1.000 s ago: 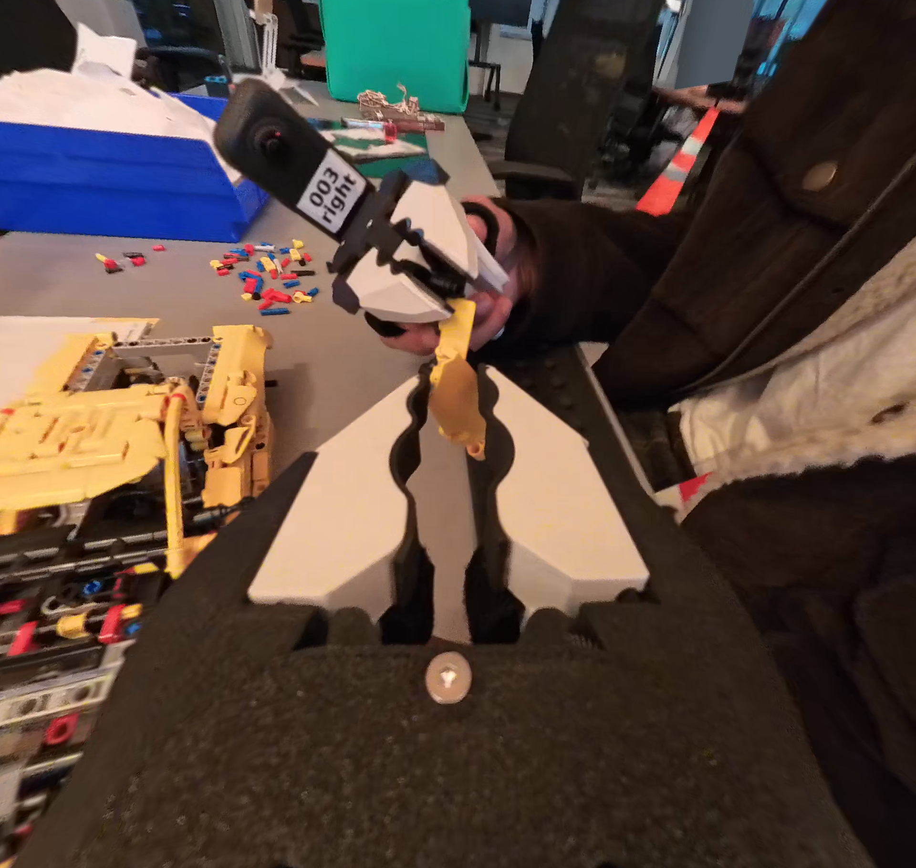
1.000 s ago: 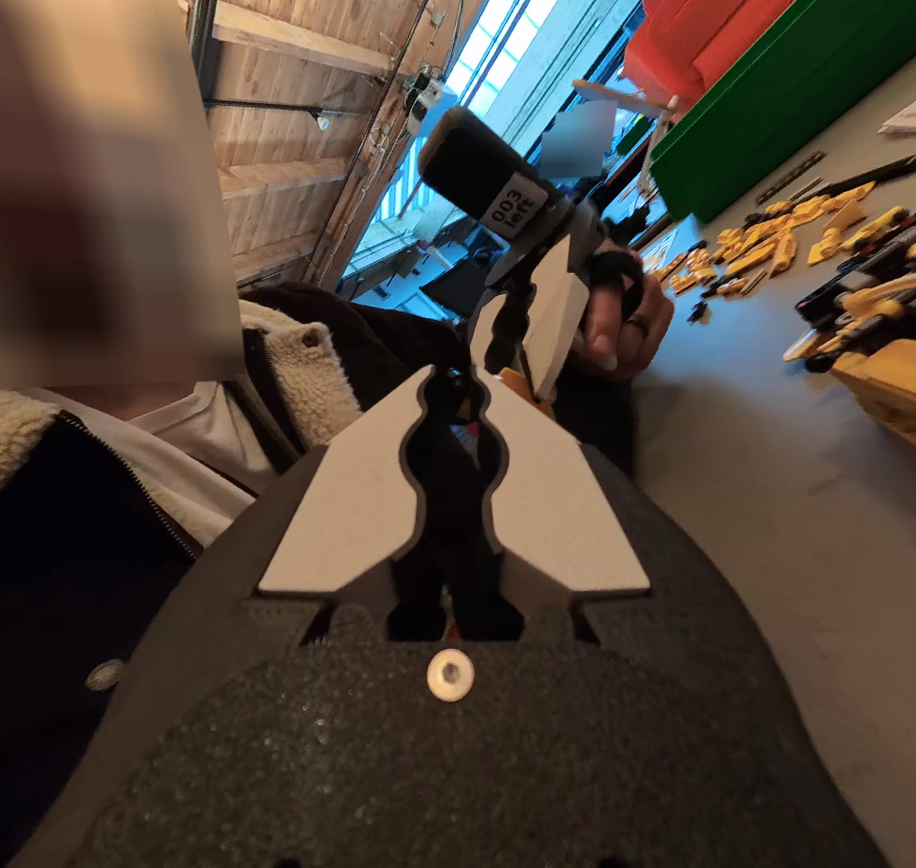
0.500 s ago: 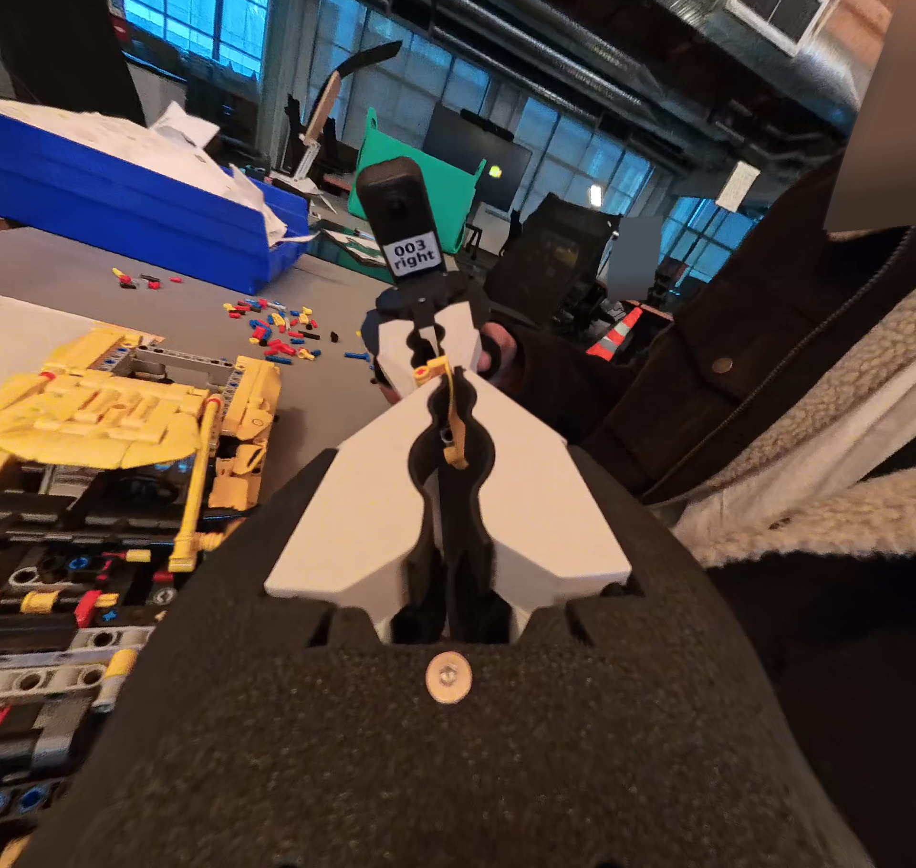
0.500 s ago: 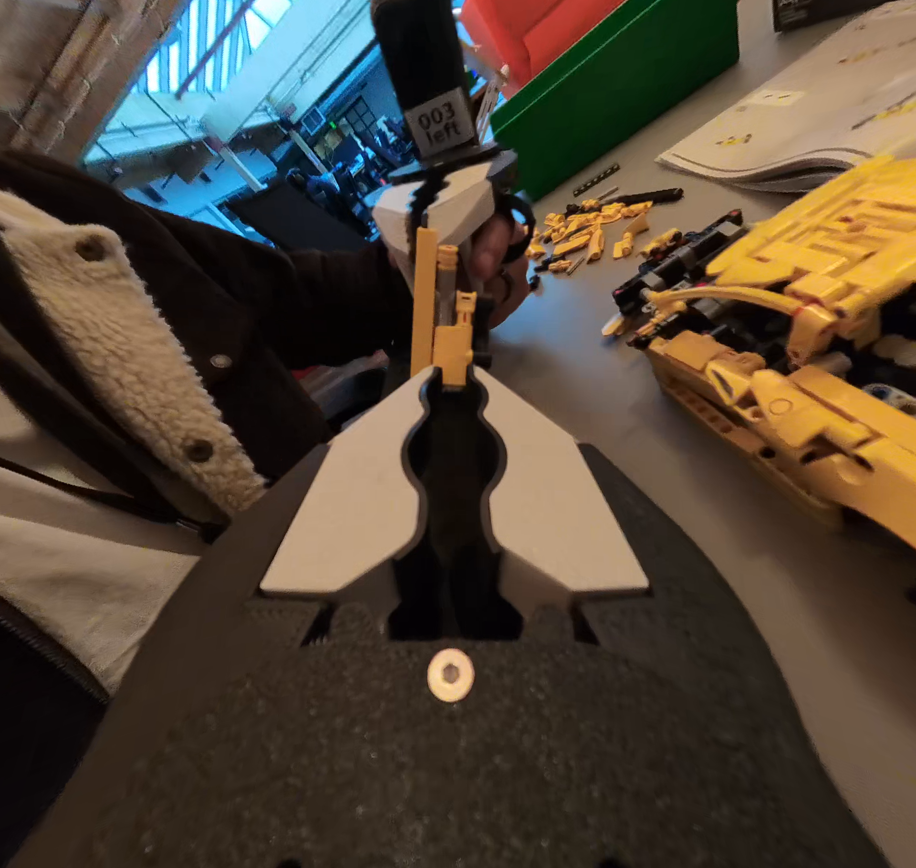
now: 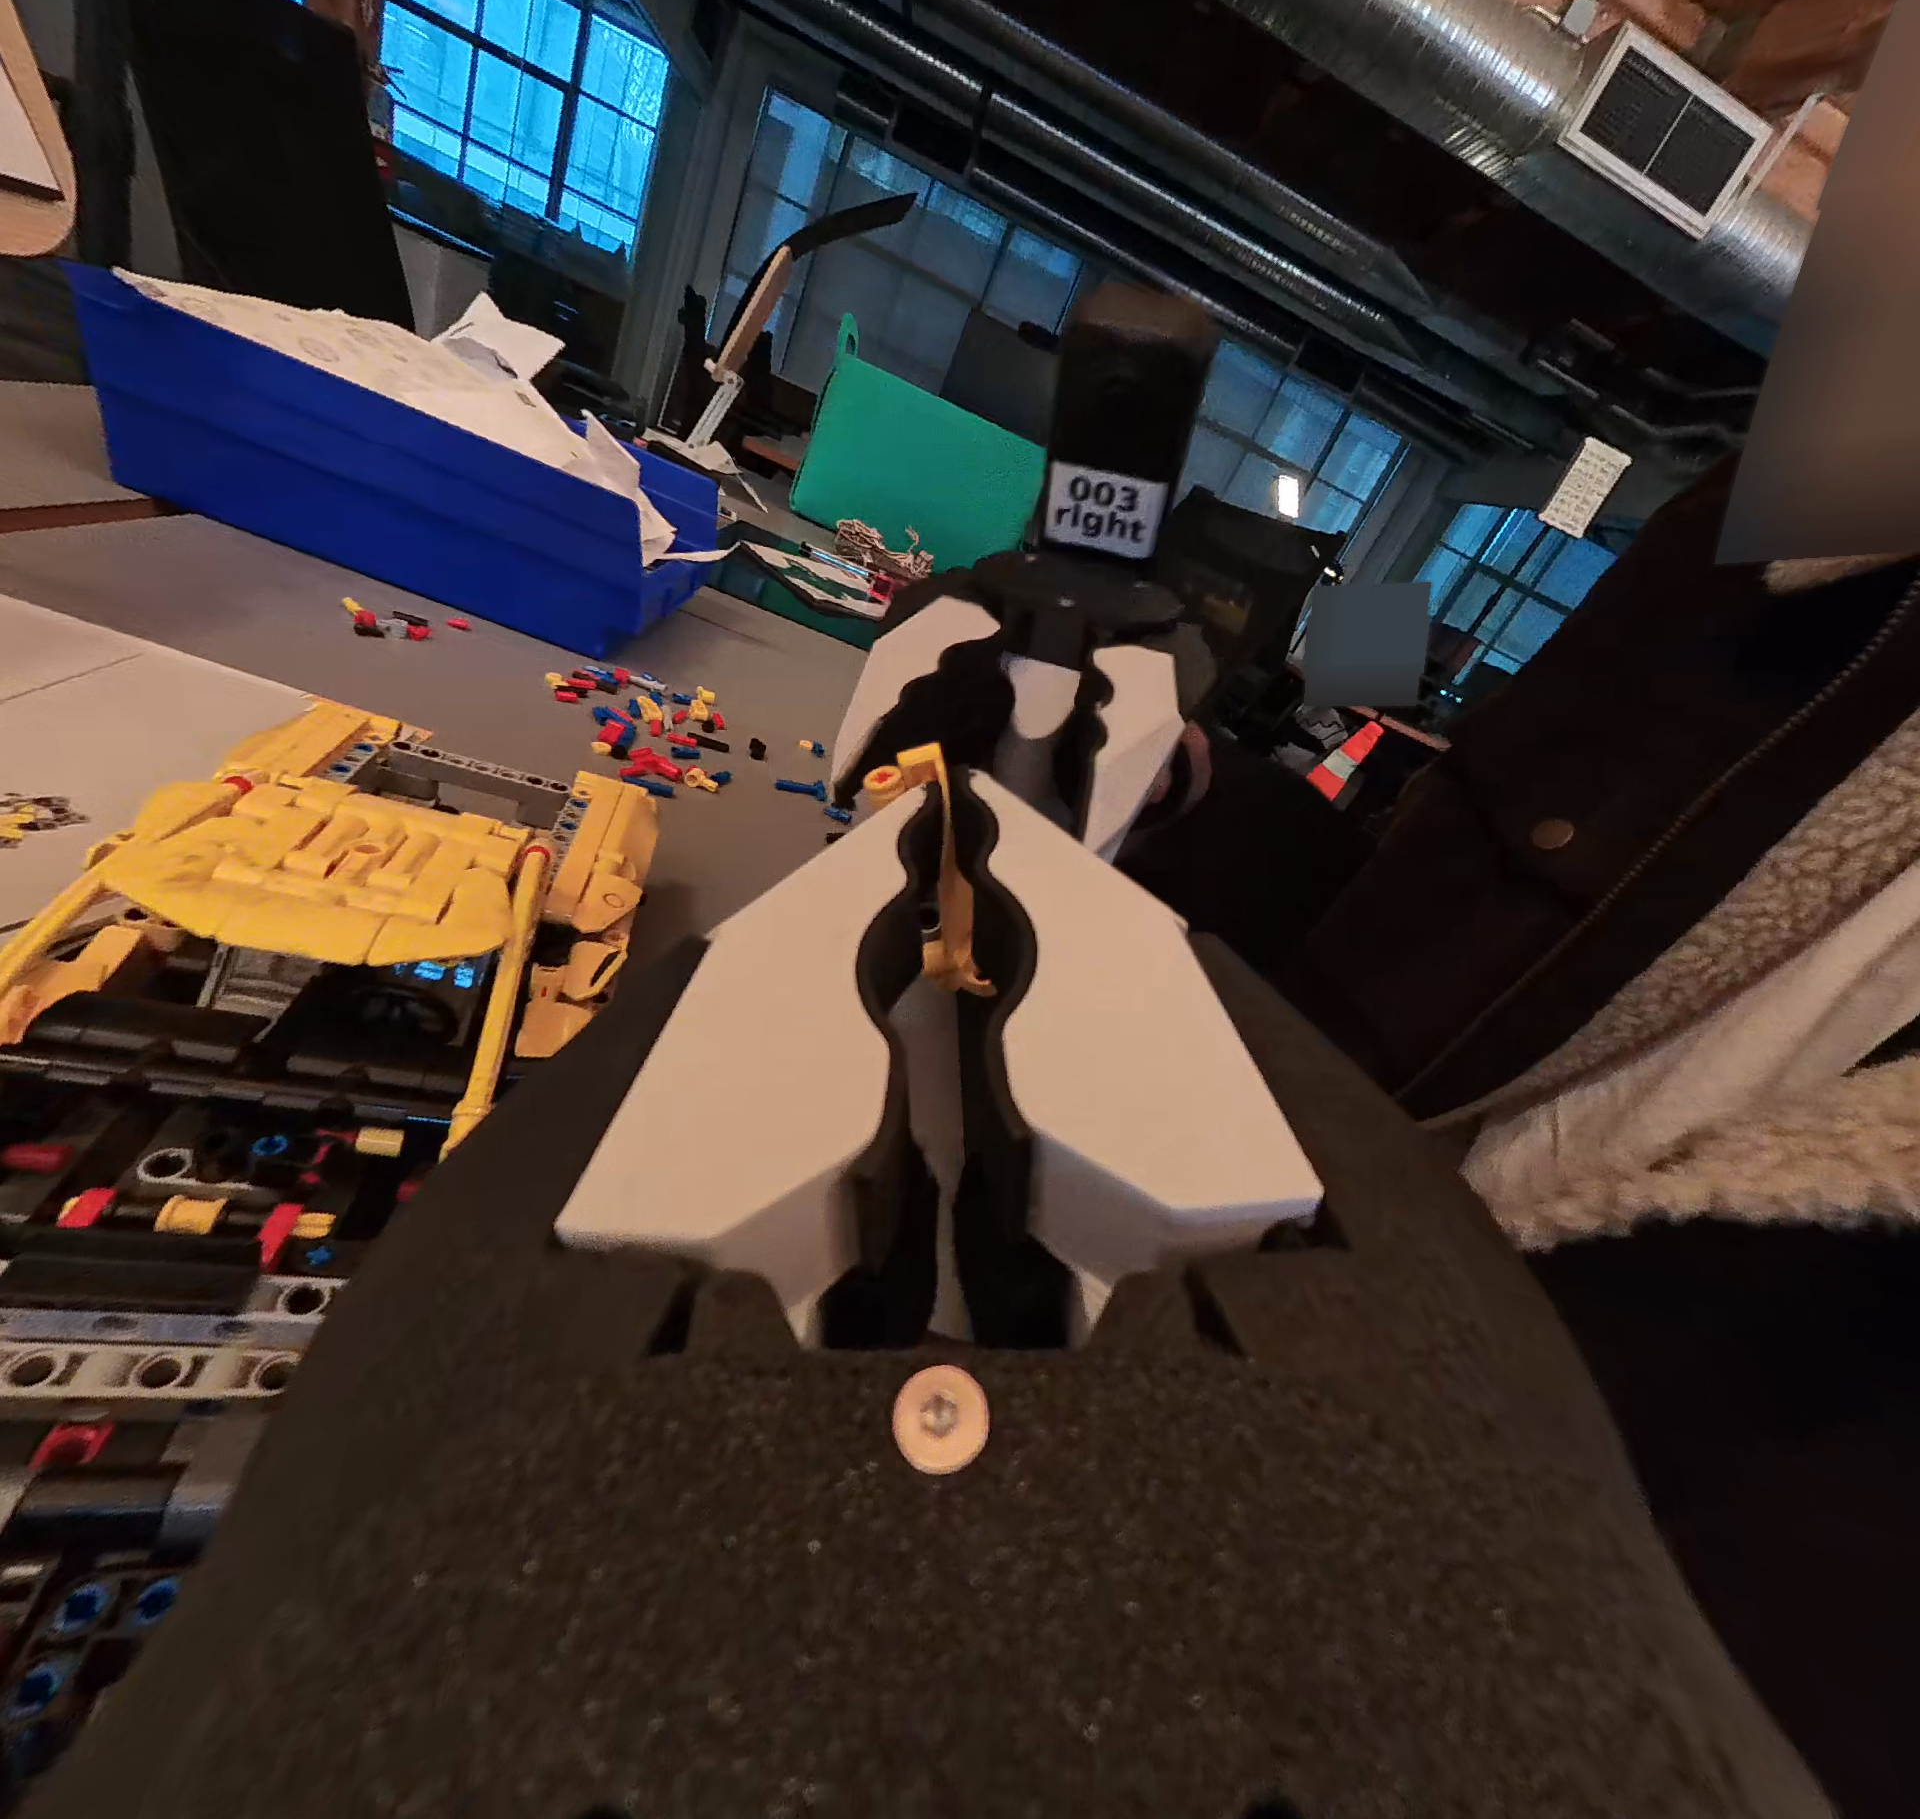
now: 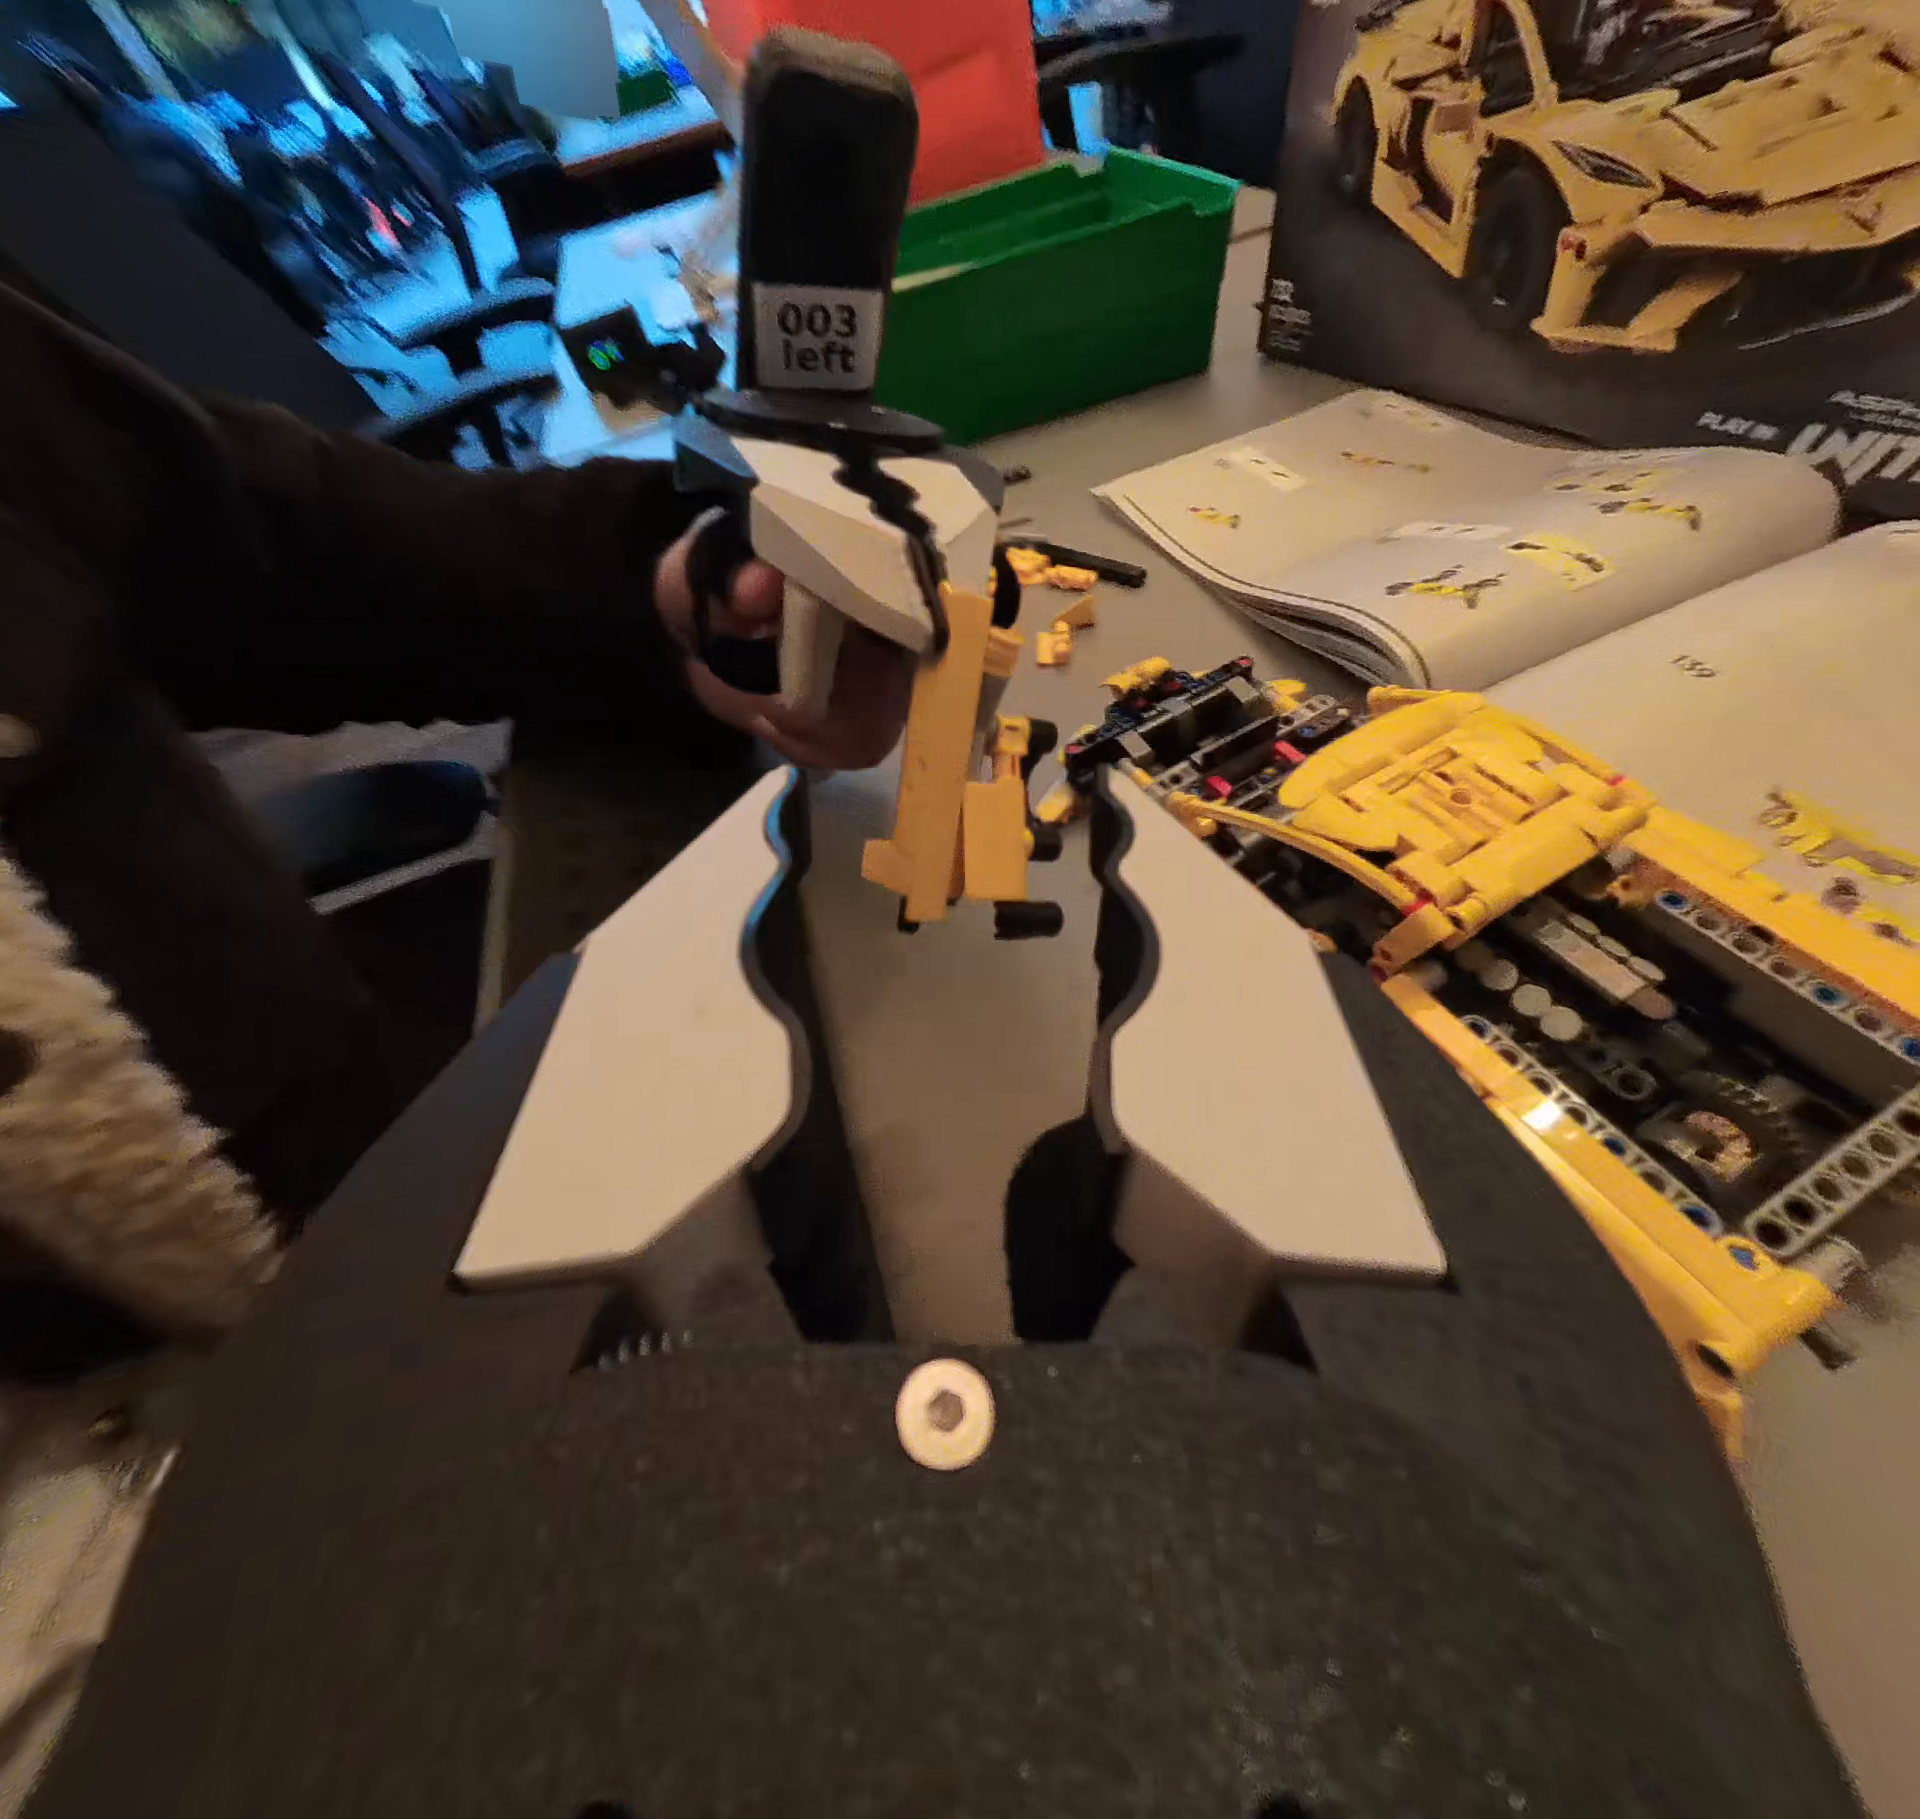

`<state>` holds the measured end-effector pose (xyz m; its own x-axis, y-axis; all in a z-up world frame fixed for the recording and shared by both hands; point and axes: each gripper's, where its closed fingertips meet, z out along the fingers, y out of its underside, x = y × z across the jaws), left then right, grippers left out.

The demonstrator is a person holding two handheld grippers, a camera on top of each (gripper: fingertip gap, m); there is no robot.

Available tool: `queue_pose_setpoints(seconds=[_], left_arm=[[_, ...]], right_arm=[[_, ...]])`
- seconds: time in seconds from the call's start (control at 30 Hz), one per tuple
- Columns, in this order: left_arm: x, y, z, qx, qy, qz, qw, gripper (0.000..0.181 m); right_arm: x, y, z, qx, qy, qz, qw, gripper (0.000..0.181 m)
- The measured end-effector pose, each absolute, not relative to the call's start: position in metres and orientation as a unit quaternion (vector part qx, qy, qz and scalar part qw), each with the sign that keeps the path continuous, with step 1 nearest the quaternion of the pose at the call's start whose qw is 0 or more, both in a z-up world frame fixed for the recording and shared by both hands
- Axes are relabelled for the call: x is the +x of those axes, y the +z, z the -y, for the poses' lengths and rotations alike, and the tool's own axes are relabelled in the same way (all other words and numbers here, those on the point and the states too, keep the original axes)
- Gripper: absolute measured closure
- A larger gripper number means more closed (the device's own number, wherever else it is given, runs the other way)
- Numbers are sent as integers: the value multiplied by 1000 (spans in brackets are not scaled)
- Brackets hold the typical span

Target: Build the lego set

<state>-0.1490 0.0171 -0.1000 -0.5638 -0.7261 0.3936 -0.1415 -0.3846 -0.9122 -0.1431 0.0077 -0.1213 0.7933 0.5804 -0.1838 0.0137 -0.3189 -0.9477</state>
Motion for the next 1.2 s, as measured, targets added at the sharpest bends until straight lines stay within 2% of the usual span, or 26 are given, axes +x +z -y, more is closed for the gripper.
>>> queue_pose_setpoints(seconds=[0.1, 0.2, 0.37, 0.5, 0.63, 0.7, 0.73, 0.77, 0.93, 1.2], left_arm=[[-149, -102, -12, -417, -711, -527, 207, 181], [-146, -106, -14, -428, -698, -531, 219, 181], [-138, -110, -27, -465, -691, -503, 232, 181], [-135, -114, -31, -484, -693, -487, 220, 181], [-136, -121, -28, -490, -694, -495, 184, 180], [-136, -128, -32, -498, -674, -514, 183, 170], [-135, -131, -37, -505, -660, -522, 194, 157], [-135, -132, -44, -509, -647, -528, 208, 155], [-134, -140, -63, -524, -592, -550, 270, 155], [-131, -147, -72, -513, -539, -580, 330, 156]], right_arm=[[-148, -127, -14, -786, 203, 201, 548, 143], [-145, -129, -19, -789, 105, 226, 562, 147], [-147, -140, -28, -813, 8, 220, 539, 141], [-140, -149, -32, -820, -59, 211, 528, 155], [-136, -157, -27, -826, -85, 257, 493, 155], [-128, -171, -21, -837, -104, 300, 446, 155], [-125, -180, -17, -843, -104, 322, 419, 155], [-125, -187, -12, -848, -94, 340, 395, 155], [-137, -218, 13, -855, -10, 421, 303, 155], [-139, -230, 14, -855, 60, 432, 281, 154]])
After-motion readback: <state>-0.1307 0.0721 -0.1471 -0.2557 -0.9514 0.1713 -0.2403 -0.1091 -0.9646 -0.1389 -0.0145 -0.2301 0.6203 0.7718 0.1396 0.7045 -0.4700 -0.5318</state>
